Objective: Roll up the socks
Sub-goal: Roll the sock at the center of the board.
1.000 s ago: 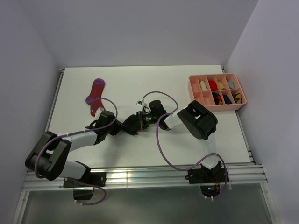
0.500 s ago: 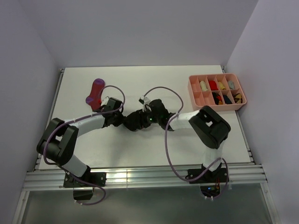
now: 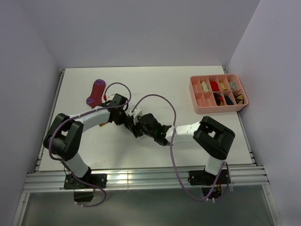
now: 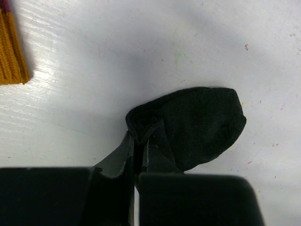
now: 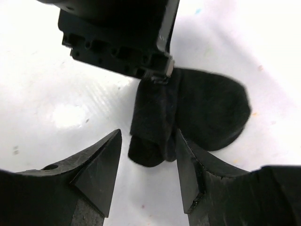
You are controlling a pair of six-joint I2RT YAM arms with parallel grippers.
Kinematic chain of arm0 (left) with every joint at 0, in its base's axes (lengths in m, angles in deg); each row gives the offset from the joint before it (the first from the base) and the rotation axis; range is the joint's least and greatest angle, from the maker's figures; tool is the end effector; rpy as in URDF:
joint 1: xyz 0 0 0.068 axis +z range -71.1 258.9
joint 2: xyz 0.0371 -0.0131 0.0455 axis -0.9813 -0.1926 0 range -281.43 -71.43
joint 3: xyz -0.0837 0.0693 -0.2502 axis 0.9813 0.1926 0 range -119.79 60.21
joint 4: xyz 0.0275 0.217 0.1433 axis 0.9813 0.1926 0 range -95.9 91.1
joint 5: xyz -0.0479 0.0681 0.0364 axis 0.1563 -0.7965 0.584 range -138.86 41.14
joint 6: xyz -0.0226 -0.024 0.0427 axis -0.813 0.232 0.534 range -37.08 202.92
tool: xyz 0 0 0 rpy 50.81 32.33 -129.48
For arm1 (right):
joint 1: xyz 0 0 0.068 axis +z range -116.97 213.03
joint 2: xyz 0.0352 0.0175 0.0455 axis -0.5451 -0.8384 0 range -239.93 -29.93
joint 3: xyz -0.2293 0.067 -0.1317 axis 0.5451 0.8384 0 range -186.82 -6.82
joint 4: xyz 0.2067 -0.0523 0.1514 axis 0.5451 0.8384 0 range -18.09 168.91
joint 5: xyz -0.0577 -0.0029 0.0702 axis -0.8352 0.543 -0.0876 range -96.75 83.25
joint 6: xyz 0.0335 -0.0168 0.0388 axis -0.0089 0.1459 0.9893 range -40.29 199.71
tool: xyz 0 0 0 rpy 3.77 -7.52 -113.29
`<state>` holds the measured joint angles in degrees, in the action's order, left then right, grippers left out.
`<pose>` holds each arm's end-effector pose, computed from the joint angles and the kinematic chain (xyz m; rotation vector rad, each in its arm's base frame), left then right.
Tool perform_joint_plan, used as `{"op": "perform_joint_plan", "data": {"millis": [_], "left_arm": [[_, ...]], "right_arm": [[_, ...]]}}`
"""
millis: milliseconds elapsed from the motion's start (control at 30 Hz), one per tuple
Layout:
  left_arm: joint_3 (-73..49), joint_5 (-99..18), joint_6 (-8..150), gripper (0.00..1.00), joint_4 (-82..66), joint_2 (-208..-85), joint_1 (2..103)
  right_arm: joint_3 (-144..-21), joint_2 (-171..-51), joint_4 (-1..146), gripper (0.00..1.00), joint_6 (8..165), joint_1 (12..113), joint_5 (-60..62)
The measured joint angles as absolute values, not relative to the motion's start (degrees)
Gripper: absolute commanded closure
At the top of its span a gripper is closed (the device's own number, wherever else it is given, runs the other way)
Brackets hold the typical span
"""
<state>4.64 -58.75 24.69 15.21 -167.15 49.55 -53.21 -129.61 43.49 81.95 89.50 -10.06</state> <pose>0.2861 -0.1538 0.1683 -0.7170 2.5484 -0.3039 0.1997 0.2976 0.1670 -0.9026 1.8458 0.5915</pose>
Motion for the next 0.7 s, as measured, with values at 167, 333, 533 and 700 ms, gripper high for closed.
{"op": "perform_joint_plan", "data": {"millis": [167,333,533,700], "left_arm": [[3.13,-58.62,25.34,1.00,16.47,-168.31,49.53],[2.84,-58.58,25.47,1.00,16.84,-168.46,49.53],[2.67,-58.32,25.52,1.00,17.09,-168.66,49.55],[2.52,-58.21,26.00,1.00,17.13,-168.77,49.55]], "right_arm": [[-53.73,-131.42,41.34,0.43,76.42,92.49,-16.38],[-54.50,-134.53,40.93,0.43,71.59,96.80,-22.26],[-57.58,-138.72,41.15,0.43,68.38,99.64,-28.01],[-60.97,-142.37,42.55,0.49,68.05,99.75,-30.58]]}}
